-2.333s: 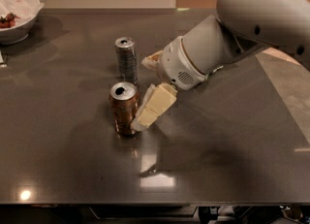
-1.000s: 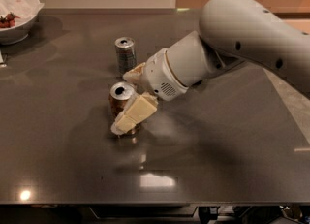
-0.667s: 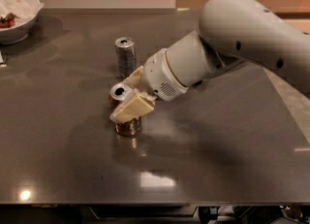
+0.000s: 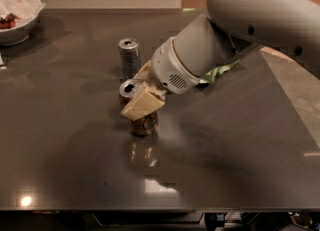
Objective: Knock orange can over
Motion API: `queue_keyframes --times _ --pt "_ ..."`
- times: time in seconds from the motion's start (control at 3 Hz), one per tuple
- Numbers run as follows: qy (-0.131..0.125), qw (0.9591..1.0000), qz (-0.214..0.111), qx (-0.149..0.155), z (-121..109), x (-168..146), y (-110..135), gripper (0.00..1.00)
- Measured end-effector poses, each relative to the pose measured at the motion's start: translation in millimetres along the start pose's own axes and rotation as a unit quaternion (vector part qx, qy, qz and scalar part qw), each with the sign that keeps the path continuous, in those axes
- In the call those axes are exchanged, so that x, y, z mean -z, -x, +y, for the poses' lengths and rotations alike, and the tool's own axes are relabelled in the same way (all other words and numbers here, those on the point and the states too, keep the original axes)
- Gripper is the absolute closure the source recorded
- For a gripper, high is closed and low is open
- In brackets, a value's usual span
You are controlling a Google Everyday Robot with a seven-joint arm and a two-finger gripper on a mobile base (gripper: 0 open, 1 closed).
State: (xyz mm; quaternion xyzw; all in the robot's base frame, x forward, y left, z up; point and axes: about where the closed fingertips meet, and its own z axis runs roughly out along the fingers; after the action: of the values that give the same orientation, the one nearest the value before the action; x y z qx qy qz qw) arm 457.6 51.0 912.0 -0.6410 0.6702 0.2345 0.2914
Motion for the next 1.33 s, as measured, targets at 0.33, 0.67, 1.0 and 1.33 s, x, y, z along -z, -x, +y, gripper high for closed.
queue_keyframes --times 0.33,0.67,1.0,1.33 --pt "-0.012 0.9979 0.063 0.012 -0.1 24.9 -5.0 1.00" --pt "-0.012 0.9920 0.123 0.025 4.8 42.9 -17.1 1.00" --pt "-0.004 0.9852 0.168 0.033 10.5 50.2 -31.2 1.00" --pt "0.013 0.9769 0.209 0.043 18.2 50.7 -45.3 1.00"
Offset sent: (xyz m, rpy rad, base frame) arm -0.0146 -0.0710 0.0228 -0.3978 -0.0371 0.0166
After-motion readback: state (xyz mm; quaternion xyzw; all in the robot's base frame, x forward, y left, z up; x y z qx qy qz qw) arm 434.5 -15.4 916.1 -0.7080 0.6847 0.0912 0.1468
